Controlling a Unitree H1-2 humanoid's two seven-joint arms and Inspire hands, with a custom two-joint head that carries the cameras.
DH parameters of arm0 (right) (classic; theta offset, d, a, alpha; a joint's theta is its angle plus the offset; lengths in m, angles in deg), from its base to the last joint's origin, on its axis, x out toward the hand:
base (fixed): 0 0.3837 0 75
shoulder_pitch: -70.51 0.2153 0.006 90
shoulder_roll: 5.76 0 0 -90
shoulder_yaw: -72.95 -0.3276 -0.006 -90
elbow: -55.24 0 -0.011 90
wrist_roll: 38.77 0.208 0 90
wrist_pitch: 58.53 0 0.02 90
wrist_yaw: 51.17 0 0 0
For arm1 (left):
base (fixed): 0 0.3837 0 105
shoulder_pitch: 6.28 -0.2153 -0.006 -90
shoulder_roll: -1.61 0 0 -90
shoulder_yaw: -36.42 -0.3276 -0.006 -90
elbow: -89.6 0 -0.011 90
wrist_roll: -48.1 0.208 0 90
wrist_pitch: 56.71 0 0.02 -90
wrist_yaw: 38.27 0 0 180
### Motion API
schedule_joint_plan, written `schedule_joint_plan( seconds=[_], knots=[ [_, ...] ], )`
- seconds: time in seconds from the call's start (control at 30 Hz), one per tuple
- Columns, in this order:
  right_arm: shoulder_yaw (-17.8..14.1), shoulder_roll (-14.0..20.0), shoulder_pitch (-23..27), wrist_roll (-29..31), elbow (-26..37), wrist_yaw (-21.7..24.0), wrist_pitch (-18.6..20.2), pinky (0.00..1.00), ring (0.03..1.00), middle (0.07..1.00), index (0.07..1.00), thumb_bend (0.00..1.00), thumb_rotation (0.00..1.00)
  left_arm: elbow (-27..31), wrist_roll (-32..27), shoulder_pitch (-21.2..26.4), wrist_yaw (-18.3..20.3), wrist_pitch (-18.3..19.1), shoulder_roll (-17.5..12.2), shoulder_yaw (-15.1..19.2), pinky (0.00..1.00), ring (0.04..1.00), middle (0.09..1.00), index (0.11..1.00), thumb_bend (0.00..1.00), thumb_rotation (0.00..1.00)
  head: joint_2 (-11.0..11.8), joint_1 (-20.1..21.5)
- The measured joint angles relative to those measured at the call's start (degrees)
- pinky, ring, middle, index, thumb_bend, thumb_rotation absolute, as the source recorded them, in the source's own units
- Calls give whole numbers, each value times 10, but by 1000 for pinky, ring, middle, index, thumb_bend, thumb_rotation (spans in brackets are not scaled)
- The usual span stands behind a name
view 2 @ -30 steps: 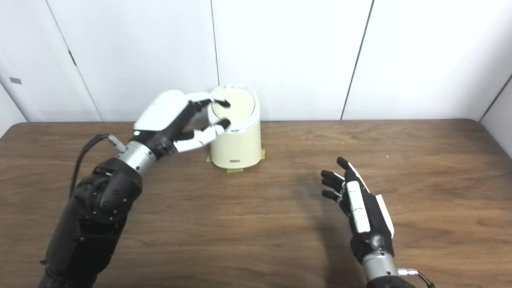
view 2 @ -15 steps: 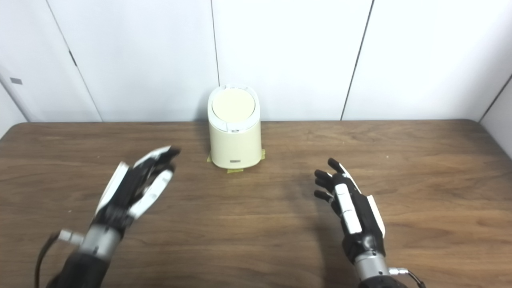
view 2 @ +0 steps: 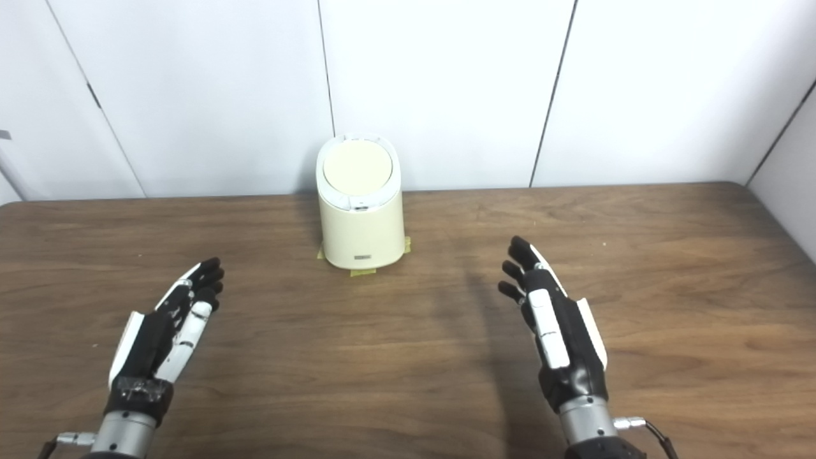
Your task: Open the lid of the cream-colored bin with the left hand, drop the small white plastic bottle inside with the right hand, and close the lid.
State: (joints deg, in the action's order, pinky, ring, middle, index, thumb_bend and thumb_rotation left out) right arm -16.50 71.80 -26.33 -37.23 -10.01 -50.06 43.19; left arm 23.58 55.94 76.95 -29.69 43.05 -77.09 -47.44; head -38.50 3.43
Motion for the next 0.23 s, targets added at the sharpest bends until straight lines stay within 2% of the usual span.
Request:
schedule_joint_plan(
  seconds=[0.13,0.23],
  knots=[
    [-2,0,-1,-2,0,1,-3,935,981,996,966,458,994,-21,-32,-2,-2,-23,0,4,881,935,963,960,313,778,-1,2],
    [-5,0,-2,-5,0,1,-3,950,987,996,971,476,985,-35,-51,-2,-9,-34,0,8,898,941,966,957,342,786,-5,2]
  ],
)
